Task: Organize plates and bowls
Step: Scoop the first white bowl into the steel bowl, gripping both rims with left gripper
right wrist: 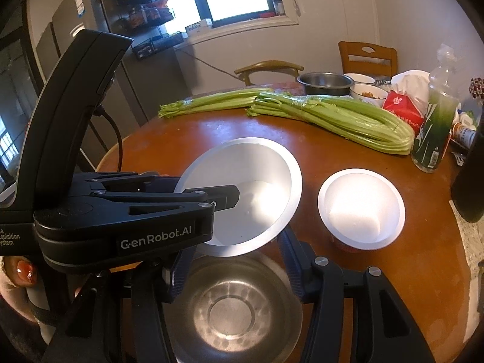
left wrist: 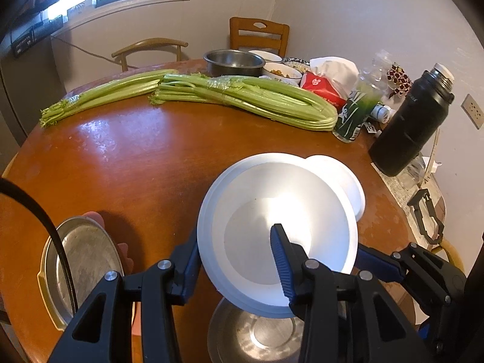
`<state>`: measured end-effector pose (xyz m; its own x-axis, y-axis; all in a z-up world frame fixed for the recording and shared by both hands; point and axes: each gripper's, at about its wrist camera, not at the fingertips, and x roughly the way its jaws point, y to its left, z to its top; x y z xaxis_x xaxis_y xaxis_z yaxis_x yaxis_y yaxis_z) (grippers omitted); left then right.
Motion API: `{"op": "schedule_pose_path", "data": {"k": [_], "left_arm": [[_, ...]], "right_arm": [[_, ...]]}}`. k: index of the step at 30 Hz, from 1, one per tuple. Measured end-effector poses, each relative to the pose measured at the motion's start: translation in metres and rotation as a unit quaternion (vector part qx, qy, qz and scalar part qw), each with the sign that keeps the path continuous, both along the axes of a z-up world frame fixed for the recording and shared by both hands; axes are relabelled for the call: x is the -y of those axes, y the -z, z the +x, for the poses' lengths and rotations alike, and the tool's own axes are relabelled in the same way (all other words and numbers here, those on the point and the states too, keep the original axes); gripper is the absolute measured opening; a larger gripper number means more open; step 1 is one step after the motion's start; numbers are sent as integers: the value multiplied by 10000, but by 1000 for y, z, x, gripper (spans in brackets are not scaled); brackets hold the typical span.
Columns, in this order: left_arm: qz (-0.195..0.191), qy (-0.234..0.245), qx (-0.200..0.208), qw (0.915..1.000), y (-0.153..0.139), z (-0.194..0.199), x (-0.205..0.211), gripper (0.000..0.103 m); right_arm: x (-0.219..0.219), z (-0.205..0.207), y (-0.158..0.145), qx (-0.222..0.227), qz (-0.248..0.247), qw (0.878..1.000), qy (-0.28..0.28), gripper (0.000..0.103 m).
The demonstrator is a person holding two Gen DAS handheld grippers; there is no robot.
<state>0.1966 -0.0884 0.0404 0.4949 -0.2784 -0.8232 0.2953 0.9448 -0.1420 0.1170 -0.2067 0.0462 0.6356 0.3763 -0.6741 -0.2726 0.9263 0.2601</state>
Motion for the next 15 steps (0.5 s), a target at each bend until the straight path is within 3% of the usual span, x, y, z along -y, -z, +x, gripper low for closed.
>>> {"op": "schedule_pose_path", "data": {"k": [15], "left_arm": [[13,-75,124,9999,-4,-40,3,43]], "right_arm": [[1,-37,-4,108,46,9999,-112,57]]}}
